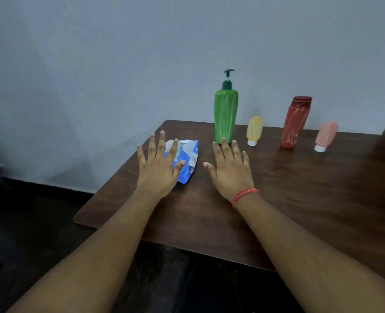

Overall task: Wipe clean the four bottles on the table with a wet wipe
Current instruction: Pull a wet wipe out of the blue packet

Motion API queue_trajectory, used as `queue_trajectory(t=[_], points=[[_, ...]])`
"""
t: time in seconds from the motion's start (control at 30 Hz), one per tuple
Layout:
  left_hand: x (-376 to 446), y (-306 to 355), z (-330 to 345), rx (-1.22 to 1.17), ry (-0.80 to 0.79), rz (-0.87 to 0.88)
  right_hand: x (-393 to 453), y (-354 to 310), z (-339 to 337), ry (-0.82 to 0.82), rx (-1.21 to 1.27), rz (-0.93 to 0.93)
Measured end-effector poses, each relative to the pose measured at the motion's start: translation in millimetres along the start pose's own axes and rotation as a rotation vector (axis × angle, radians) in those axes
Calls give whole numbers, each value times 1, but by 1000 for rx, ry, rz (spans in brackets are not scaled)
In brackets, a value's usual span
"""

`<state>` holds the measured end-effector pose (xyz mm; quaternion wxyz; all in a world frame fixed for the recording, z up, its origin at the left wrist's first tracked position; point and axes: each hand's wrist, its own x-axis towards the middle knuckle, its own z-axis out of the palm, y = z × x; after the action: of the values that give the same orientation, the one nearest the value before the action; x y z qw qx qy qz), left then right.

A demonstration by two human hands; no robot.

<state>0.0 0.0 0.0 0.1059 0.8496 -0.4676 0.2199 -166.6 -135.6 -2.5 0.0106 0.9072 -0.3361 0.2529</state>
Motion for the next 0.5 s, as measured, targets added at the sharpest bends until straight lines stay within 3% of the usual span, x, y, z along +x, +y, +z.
queue_trajectory(t=[0.3,0.5], points=[[5,-43,18,-70,-24,-94,52,-53,23,98,178,-270],[7,-46,28,-268,-99,-38,75,-60,37,102,58,-533]])
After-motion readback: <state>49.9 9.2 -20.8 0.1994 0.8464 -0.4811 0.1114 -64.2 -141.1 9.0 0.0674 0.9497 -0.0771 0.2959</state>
